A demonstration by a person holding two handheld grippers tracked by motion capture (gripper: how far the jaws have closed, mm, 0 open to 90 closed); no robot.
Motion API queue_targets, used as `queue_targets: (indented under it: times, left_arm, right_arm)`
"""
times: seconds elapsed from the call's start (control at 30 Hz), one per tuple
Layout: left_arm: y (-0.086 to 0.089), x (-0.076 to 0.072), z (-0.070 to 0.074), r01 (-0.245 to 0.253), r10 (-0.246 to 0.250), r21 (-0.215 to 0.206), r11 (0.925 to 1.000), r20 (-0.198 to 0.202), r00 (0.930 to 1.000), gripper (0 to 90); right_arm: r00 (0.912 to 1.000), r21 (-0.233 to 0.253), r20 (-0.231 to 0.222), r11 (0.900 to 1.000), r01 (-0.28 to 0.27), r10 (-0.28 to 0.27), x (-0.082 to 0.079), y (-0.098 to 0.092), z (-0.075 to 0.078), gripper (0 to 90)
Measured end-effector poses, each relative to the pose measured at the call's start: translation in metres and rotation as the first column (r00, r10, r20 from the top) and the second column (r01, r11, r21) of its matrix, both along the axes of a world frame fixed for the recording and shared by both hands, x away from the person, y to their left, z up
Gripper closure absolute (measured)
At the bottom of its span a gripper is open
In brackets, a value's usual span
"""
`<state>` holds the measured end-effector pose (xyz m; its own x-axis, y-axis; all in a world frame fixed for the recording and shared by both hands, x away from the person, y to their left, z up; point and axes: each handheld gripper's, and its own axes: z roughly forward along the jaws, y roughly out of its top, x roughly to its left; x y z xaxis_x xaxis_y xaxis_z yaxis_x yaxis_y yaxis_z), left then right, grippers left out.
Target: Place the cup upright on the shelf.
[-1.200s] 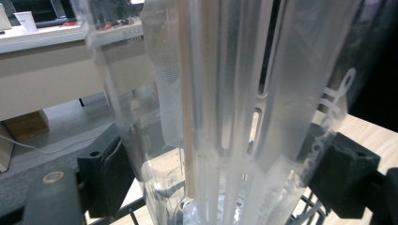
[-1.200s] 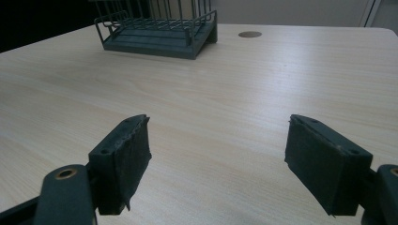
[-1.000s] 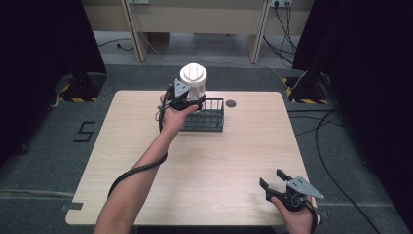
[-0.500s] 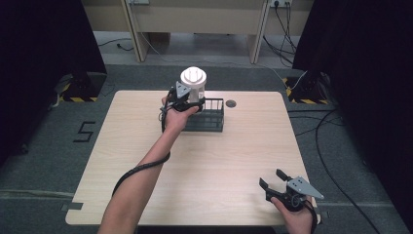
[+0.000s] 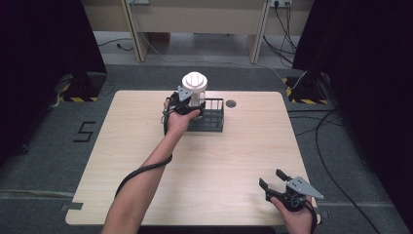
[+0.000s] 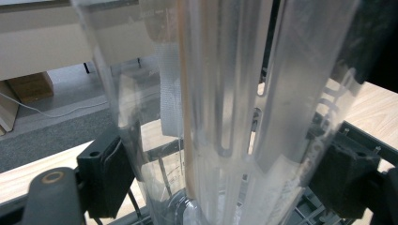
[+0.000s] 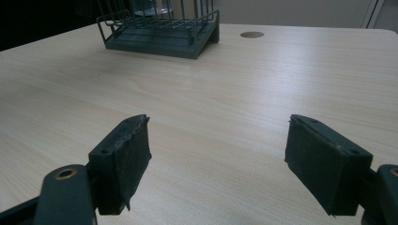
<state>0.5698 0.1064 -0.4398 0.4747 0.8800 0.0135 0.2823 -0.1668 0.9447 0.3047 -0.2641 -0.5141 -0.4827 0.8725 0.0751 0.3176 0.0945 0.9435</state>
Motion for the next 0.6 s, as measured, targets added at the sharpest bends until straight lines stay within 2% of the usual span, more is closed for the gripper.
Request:
queue_targets:
  times: [0.6]
  left_arm:
    - [-0.0018, 0.0, -0.0077, -0.011, 0.012, 0.021, 0.9997, -0.027, 0.9996, 17.6]
  right_arm:
    - [1.0, -0.002, 0.0, 1.0, -0.004, 0.004, 0.0, 0.0006, 0.0, 23.0]
